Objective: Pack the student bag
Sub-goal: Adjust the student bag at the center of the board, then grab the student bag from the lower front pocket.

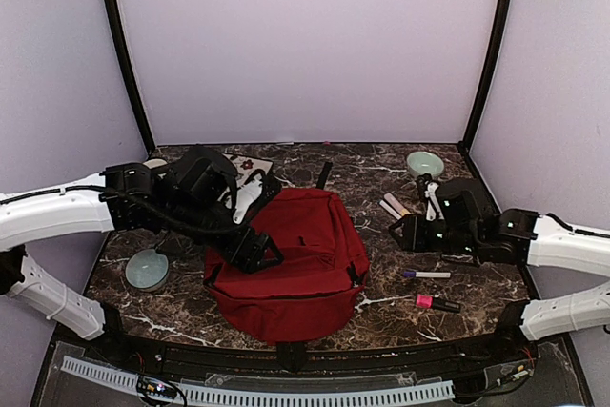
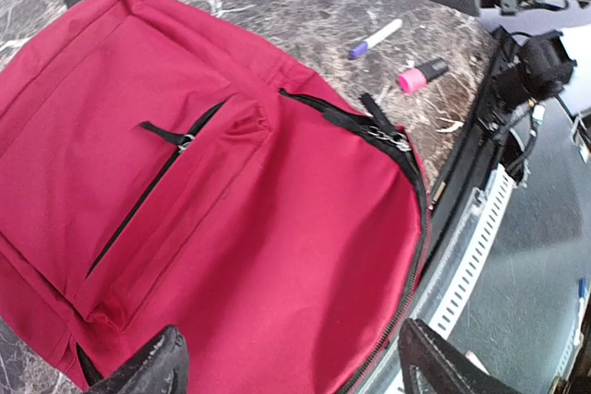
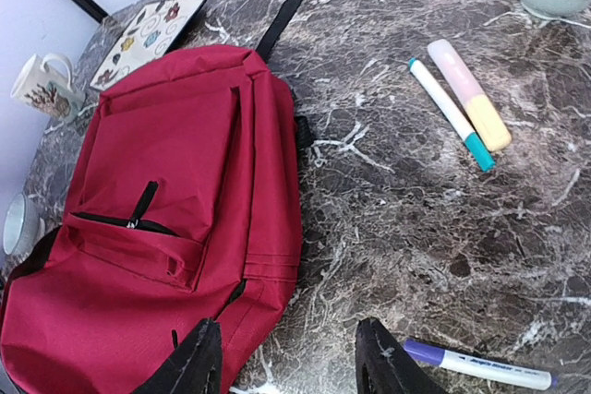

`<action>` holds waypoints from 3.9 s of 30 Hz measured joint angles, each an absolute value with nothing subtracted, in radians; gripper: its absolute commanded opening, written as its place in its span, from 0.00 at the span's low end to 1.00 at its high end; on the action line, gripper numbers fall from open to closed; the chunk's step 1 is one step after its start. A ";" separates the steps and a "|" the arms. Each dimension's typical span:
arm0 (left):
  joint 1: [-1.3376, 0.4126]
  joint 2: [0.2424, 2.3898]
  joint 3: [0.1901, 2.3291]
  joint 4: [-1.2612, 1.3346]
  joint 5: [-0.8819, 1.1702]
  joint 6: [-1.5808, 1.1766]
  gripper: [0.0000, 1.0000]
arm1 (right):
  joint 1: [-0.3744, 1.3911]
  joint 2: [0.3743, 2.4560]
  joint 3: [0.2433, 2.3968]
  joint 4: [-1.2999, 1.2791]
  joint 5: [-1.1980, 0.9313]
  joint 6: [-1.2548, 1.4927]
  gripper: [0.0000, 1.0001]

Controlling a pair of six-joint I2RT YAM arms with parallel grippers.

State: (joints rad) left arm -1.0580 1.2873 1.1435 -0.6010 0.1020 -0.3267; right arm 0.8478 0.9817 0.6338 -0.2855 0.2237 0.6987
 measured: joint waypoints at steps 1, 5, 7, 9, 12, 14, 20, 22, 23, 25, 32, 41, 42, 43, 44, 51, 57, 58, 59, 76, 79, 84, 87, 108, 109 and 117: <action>-1.058 1.293 1.143 -0.600 0.096 -0.336 0.76 | 0.848 0.996 0.641 -0.285 0.216 0.688 0.50; -1.058 1.345 1.126 -0.601 0.087 -0.388 0.72 | 0.848 1.085 0.678 -0.273 0.171 0.637 0.51; -1.058 1.377 1.099 -0.603 0.084 -0.427 0.72 | 0.848 1.151 0.717 -0.265 0.149 0.611 0.53; -1.058 1.393 1.039 -0.602 0.087 -0.463 0.72 | 0.848 1.231 0.775 -0.255 0.129 0.588 0.56; -1.057 1.404 0.948 -0.604 0.090 -0.488 0.73 | 0.846 1.373 0.889 -0.240 0.112 0.557 0.61; -1.056 1.420 0.916 -0.608 0.088 -0.492 0.74 | 0.840 1.466 0.968 -0.244 0.103 0.547 0.62; -1.021 1.475 0.888 -0.598 0.093 -0.453 0.75 | 0.774 1.773 1.269 -0.315 0.022 0.529 0.63; -0.999 1.507 0.888 -0.590 0.096 -0.427 0.75 | 0.743 1.864 1.354 -0.340 -0.010 0.529 0.63; -0.989 1.525 0.887 -0.584 0.097 -0.414 0.75 | 0.728 1.906 1.389 -0.354 -0.025 0.530 0.63; -0.966 1.556 0.883 -0.566 0.102 -0.390 0.75 | 0.704 1.972 1.443 -0.387 -0.059 0.534 0.59; -0.862 1.556 0.840 -0.495 0.210 -0.360 0.74 | 0.651 2.182 1.658 -0.550 -0.197 0.568 0.11; -0.726 1.656 0.934 -0.531 0.304 -0.322 0.71 | 0.619 2.179 1.687 -0.620 -0.233 0.562 0.00; -0.709 1.673 0.954 -0.537 0.305 -0.316 0.71 | 0.611 2.166 1.670 -0.617 -0.236 0.563 0.00; -0.690 1.690 0.977 -0.536 0.297 -0.308 0.72 | 0.597 2.146 1.638 -0.614 -0.242 0.563 0.00; -0.671 1.707 0.999 -0.534 0.286 -0.299 0.72 | 0.585 2.131 1.619 -0.614 -0.248 0.563 0.00; -0.603 1.818 1.185 -0.564 0.167 -0.265 0.72 | 0.547 2.021 1.460 -0.579 -0.308 0.543 0.00; -0.576 1.934 1.384 -0.609 0.072 -0.257 0.72 | 0.551 1.908 1.327 -0.564 -0.353 0.502 0.00; -0.576 1.941 1.402 -0.613 0.063 -0.258 0.71 | 0.551 1.892 1.312 -0.561 -0.361 0.493 0.00; -0.576 1.942 1.411 -0.617 0.059 -0.258 0.71 | 0.552 1.873 1.292 -0.554 -0.369 0.485 0.00; -0.579 1.639 1.370 -0.507 0.069 -0.186 0.70 | 0.649 1.755 1.171 -0.539 -0.429 0.400 0.25; -0.606 1.644 1.374 -0.497 0.088 -0.161 0.68 | 0.649 1.755 1.171 -0.556 -0.434 0.394 0.30; -0.712 1.725 1.450 -0.525 0.113 -0.141 0.66 | 0.649 1.744 1.176 -0.593 -0.428 0.374 0.34; -0.749 1.797 1.509 -0.554 0.154 -0.150 0.66 | 0.648 1.710 1.182 -0.621 -0.407 0.361 0.35; -0.669 1.804 1.607 -0.586 0.185 -0.239 0.91 | 0.482 1.206 0.973 -0.437 -0.208 0.493 1.00; -0.653 1.804 1.601 -0.580 0.192 -0.239 0.88 | 0.478 1.184 0.958 -0.421 -0.227 0.500 1.00; -0.693 1.862 1.642 -0.645 0.268 -0.187 0.72 | 0.459 1.169 0.932 -0.359 -0.299 0.507 0.99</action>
